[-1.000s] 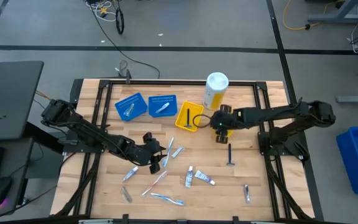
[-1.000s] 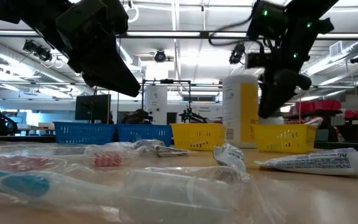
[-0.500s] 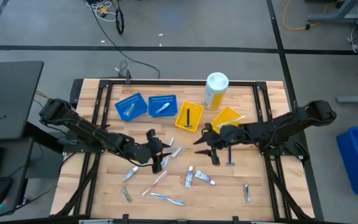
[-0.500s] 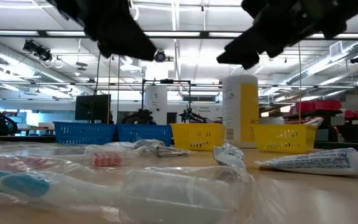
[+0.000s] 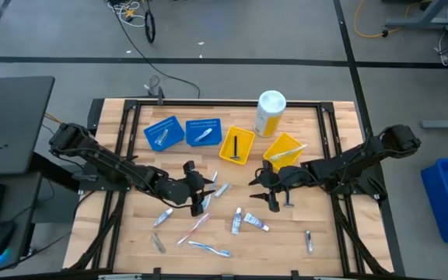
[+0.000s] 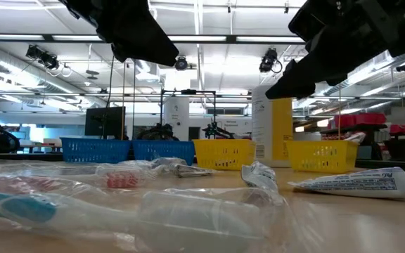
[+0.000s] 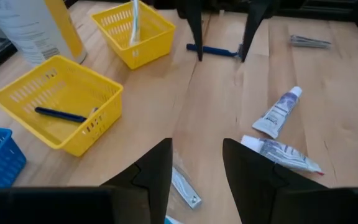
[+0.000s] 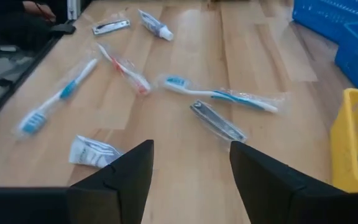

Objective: Pick & Place Travel size toiletries
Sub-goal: Put the silver nail cutter into the left blue bin

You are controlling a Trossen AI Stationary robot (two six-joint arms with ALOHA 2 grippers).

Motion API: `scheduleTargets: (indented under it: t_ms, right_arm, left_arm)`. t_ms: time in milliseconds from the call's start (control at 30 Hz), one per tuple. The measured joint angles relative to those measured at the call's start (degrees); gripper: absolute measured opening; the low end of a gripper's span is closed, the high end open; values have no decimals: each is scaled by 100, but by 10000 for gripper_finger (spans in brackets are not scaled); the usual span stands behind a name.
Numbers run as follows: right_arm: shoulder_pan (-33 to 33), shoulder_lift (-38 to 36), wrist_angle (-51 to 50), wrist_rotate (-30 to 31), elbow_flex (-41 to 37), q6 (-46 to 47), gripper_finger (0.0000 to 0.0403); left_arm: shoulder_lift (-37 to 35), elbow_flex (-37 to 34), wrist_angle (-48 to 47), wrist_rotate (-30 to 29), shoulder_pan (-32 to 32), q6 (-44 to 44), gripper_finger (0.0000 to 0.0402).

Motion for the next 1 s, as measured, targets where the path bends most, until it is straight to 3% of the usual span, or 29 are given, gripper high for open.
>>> scheduleTargets:
  t_ms: [267, 367, 800, 1000]
  right_arm:
    - [-144, 0, -109, 4, 0, -157, 206]
    - [-197, 0, -105, 4, 0, -197, 203]
    - [-206, 5, -205, 269, -2, -101, 190]
    - [-204, 7, -206, 345, -7, 64, 180]
  left_arm:
    - [23, -2, 32, 266, 543, -301, 186]
    - [146, -10, 124, 622, 732, -296, 197]
    - [1857, 470, 370, 1216, 938, -530, 182]
    - [2308, 473, 333, 1335, 953, -657, 179]
